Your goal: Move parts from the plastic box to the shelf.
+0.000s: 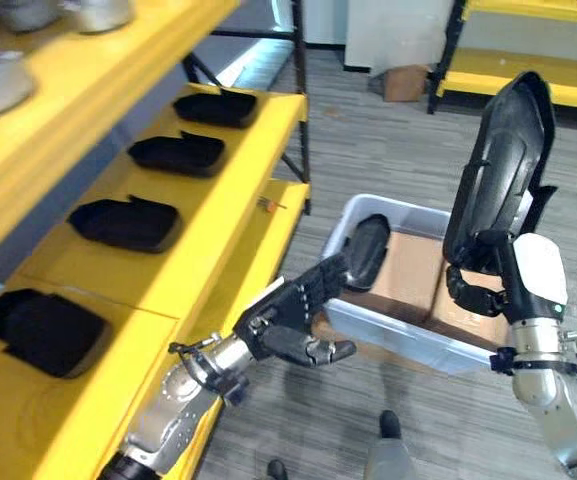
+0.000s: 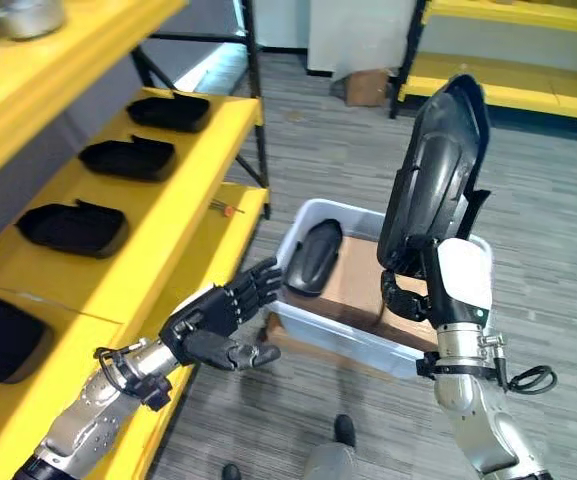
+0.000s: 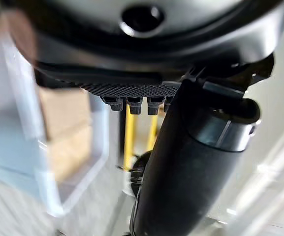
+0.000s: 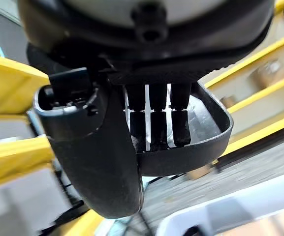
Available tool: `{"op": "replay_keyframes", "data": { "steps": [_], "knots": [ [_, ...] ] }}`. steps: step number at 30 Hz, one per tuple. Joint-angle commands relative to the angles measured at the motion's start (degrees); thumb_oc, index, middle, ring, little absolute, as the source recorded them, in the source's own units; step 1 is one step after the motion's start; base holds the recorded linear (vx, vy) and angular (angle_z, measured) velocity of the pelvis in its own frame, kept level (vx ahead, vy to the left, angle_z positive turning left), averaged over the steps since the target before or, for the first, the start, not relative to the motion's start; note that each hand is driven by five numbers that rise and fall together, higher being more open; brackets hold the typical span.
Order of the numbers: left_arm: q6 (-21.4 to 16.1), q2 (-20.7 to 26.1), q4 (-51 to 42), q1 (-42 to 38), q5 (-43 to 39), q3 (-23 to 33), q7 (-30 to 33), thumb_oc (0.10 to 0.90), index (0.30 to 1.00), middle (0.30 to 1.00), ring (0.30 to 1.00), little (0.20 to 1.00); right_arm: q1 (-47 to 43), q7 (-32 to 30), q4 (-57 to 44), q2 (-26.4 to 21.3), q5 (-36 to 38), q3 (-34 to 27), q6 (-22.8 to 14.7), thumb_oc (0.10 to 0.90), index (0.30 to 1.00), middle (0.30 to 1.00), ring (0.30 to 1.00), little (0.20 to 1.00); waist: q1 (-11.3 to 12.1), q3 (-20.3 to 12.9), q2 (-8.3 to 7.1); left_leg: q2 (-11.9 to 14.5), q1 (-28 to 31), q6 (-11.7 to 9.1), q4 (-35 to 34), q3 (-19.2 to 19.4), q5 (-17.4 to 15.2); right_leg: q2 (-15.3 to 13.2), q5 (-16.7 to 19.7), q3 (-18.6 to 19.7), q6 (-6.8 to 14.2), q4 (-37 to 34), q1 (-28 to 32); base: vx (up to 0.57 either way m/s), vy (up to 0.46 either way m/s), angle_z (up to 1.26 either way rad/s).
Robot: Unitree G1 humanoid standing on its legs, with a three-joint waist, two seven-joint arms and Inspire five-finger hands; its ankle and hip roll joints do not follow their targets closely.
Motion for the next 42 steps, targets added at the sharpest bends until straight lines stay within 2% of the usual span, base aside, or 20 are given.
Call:
{"op": "replay_keyframes", "data": {
  "steps": [1, 4, 5, 6, 9, 11, 14, 15, 16, 17, 20, 23, 25, 27, 29, 32, 35, 38, 41, 42],
  "knots": [
    [-7.3, -0.8, -4.7, -0.5, 1.3, 0.6, 1.2, 0.900, 1.000, 1.000, 1.000, 1.000, -8.5, -3.9, -1.7, -2.1, -0.7, -3.0, -1.3, 0.400, 0.300, 0.300, 0.300, 0.300, -1.0, -4.4, -1.14, 2.2, 2.5, 2.1, -4.7, 5.3, -1.6, 7.0, -3.5, 0.0, -2.1, -2.2, 2.1, -0.16, 0.287, -0.04],
    [-7.0, -1.4, -5.1, -0.9, 0.8, 0.0, 0.9, 0.900, 1.000, 1.000, 1.000, 1.000, -8.4, -4.0, -2.2, -1.9, -1.1, -3.1, -0.8, 0.400, 0.300, 0.300, 0.300, 0.300, -1.1, -4.3, -1.47, 1.7, 2.9, 2.6, -5.8, 6.2, -1.7, 6.1, -1.5, -0.3, -1.0, -3.8, 1.3, -0.13, 0.171, 0.02],
    [-7.0, -1.8, -5.3, -1.1, 2.1, -0.9, 1.7, 0.900, 1.000, 1.000, 1.000, 1.000, -8.7, -3.9, -2.3, -1.3, -1.0, -2.9, -0.9, 0.400, 0.300, 0.300, 0.300, 0.300, -1.7, -4.0, -1.85, 1.4, 3.3, 2.7, -6.5, 7.0, -2.0, 5.6, 1.7, 0.0, 0.5, -5.8, -0.5, -0.16, 0.126, -0.07],
    [-7.1, -1.8, -5.1, -1.1, 2.5, -1.1, 2.1, 0.900, 1.000, 1.000, 1.000, 1.000, -8.7, -3.9, -2.4, -1.1, -0.9, -2.8, -1.0, 0.400, 0.300, 0.300, 0.300, 0.300, -1.8, -3.9, -1.94, 1.4, 3.3, 2.6, -6.5, 7.2, -2.1, 5.6, 2.4, 0.2, 0.8, -6.0, -1.2, -0.23, 0.115, -0.09],
    [-8.2, -1.7, -4.6, -1.1, 4.4, -1.8, 3.7, 0.900, 1.000, 1.000, 1.000, 1.000, -8.0, -3.1, -3.6, -0.5, -0.8, -2.9, -1.9, 0.400, 0.300, 0.300, 0.300, 0.300, -2.1, -3.7, -2.09, 1.5, 2.9, 3.0, -6.5, 7.6, -2.1, 6.4, 1.7, 1.0, 0.9, -3.9, -2.9, -0.20, 0.006, -0.04],
    [-8.6, -1.6, -4.3, -1.6, 4.6, -2.4, 5.0, 0.900, 1.000, 1.000, 1.000, 1.000, -7.1, -4.2, -4.0, -0.2, -0.7, -3.3, -3.4, 0.400, 0.300, 0.300, 0.300, 0.300, -1.9, -3.8, -1.86, 1.4, 1.2, 3.9, -6.5, 6.4, -1.3, 8.2, -1.4, 2.5, -0.1, 2.5, -3.5, -0.28, -0.045, 0.03],
    [-9.5, -1.7, -3.6, -2.5, 5.3, -3.1, 4.6, 0.900, 1.000, 1.000, 1.000, 1.000, -5.9, -6.1, -4.5, -0.1, -0.2, -3.7, -3.2, 0.400, 0.300, 0.300, 0.300, 0.300, -1.7, -4.1, -1.96, 0.4, -0.4, 4.8, -6.4, 4.3, -0.6, 9.9, -3.3, 4.4, -0.8, 7.2, -3.2, -0.25, -0.088, 0.46],
    [-9.1, -1.5, -3.7, -3.1, 6.6, -3.5, 2.8, 0.900, 1.000, 1.000, 1.000, 1.000, -5.5, -7.5, -4.5, 0.1, 0.1, -3.8, -3.4, 0.400, 0.300, 0.300, 0.300, 0.300, -1.7, -4.1, -1.90, -0.2, -1.3, 5.4, -6.2, 2.4, -0.2, 12.2, -5.4, 5.5, -1.9, 11.5, -3.6, -0.39, -0.181, 1.19],
    [-8.3, -0.8, -3.8, -3.2, 5.4, -3.3, 0.7, 0.900, 1.000, 1.000, 1.000, 1.000, -6.8, -8.3, -4.0, -0.4, -0.2, -2.5, -4.0, 0.400, 0.300, 0.300, 0.300, 0.300, -0.6, -3.9, -1.77, -0.8, -2.4, 5.2, -6.1, 0.9, 0.6, 13.4, -8.4, 3.9, -3.8, 11.7, -3.1, -0.35, -0.163, 1.25],
    [-8.3, -0.8, -3.8, -3.2, 5.4, -3.3, 0.7, 0.900, 1.000, 1.000, 1.000, 1.000, -6.8, -8.3, -4.0, -0.4, -0.2, -2.5, -4.0, 0.400, 0.300, 0.300, 0.300, 0.300, -0.6, -3.9, -1.77, -0.8, -2.4, 5.2, -6.1, 0.9, 0.6, 13.4, -8.4, 3.9, -3.8, 11.7, -3.1, -0.27, -0.153, 0.60],
    [-8.2, 0.0, -4.3, -3.7, 1.9, -3.2, 2.1, 0.900, 1.000, 1.000, 1.000, 1.000, -12.3, -8.3, -5.4, -2.0, 1.6, 1.1, -4.0, 0.400, 0.300, 0.300, 0.300, 0.300, 1.6, -3.0, -1.21, -1.0, -3.4, 4.0, -6.0, -1.8, 1.7, 13.5, -10.7, 1.8, -5.4, 7.3, -0.9, -0.24, -0.192, 0.16],
    [-6.1, -1.0, -4.1, -4.1, 1.8, -3.5, 3.4, 0.900, 1.000, 1.000, 1.000, 1.000, -17.0, -4.4, -5.5, -2.4, 3.8, 3.6, -3.3, 0.400, 0.300, 0.300, 0.300, 0.300, 3.1, -2.7, -1.17, -0.9, -5.0, 2.5, -6.4, -3.2, 3.5, 14.2, -8.9, 1.6, -6.3, 0.9, 1.8, -0.21, -0.212, 0.09],
    [-6.3, -1.4, -4.5, -3.1, 2.6, -3.2, 4.0, 0.900, 1.000, 1.000, 1.000, 1.000, -17.9, -3.2, -5.3, -2.2, 4.1, 4.3, -4.2, 0.400, 0.300, 0.300, 0.300, 0.300, 3.7, -2.6, -1.12, -0.9, -6.4, 1.8, -6.2, -3.6, 4.2, 14.4, -8.4, 1.6, -6.8, -1.3, 3.2, -0.16, -0.135, 0.05],
    [-7.3, -1.4, -4.8, -1.6, 3.7, -2.5, 5.6, 0.900, 1.000, 1.000, 1.000, 1.000, -17.5, -2.6, -5.9, -2.1, 4.6, 4.3, -5.2, 0.400, 0.300, 0.300, 0.300, 0.300, 4.2, -2.2, -0.88, -1.1, -8.1, 1.3, -5.7, -3.5, 5.1, 14.6, -8.2, 0.9, -7.3, -2.4, 4.1, -0.18, -0.124, 0.05],
    [-8.1, -1.5, -4.6, -0.5, 5.3, -1.9, 6.0, 0.900, 1.000, 1.000, 1.000, 1.000, -16.7, -3.1, -6.7, -1.6, 3.6, 4.3, -5.3, 0.400, 0.300, 0.300, 0.300, 0.300, 4.4, -1.4, -0.60, -1.2, -9.9, 0.8, -4.5, -0.6, 5.4, 14.1, -8.6, -1.1, -7.6, -3.2, 5.3, -0.16, -0.064, 0.20],
    [-12.1, -0.8, -4.8, -0.2, 6.5, -1.0, 5.3, 0.900, 1.000, 1.000, 1.000, 1.000, -16.0, -4.7, -6.3, -1.2, 2.9, 4.1, -6.1, 0.400, 0.300, 0.300, 0.300, 0.300, 4.0, -0.8, -0.28, 1.0, -11.0, -0.1, -1.8, 5.7, 5.2, 12.7, -8.6, -5.3, -7.9, -3.6, 6.0, -0.19, -0.006, 0.85],
    [-13.2, -0.9, -5.4, -1.7, 6.7, -0.6, 7.0, 0.900, 1.000, 1.000, 1.000, 1.000, -18.0, -4.4, -5.7, 0.1, 1.6, 6.1, -6.3, 0.400, 0.300, 0.300, 0.300, 0.300, 3.8, -1.1, -0.59, 3.2, -8.7, -0.2, 0.4, 6.0, 3.3, 10.6, -8.3, -6.8, -7.8, -3.2, 5.9, -0.12, 0.099, 0.73],
    [-13.4, -1.2, -6.2, -1.9, 7.8, 0.1, 8.0, 0.900, 1.000, 1.000, 1.000, 1.000, -18.8, -3.4, -5.4, 0.2, 1.2, 6.9, -6.8, 0.400, 0.300, 0.300, 0.300, 0.300, 3.8, -1.7, -0.69, 5.0, -6.8, -0.7, 0.4, 5.7, 3.0, 9.7, -8.0, -7.2, -7.9, -3.1, 5.5, -0.06, 0.140, 0.27],
    [-13.4, -1.0, -6.8, -1.5, 6.9, 0.9, 5.3, 0.900, 1.000, 1.000, 1.000, 1.000, -17.6, -2.5, -5.6, -0.8, 1.9, 6.0, -5.9, 0.400, 0.300, 0.300, 0.300, 0.300, 3.5, -2.7, -0.42, 8.7, -4.9, -2.0, 0.4, 7.4, 4.3, 8.3, -8.3, -9.4, -7.9, -2.5, 5.2, -0.07, 0.221, 0.28],
    [-13.5, -1.0, -6.8, -1.5, 6.7, 0.9, 5.2, 0.900, 1.000, 1.000, 1.000, 1.000, -17.4, -2.4, -5.6, -0.9, 2.0, 5.8, -5.9, 0.400, 0.300, 0.300, 0.300, 0.300, 3.4, -2.8, -0.35, 9.0, -4.7, -2.2, 0.4, 7.7, 4.5, 8.2, -8.3, -9.7, -7.9, -2.4, 5.2, -0.09, 0.280, 0.64]
  ]
}}
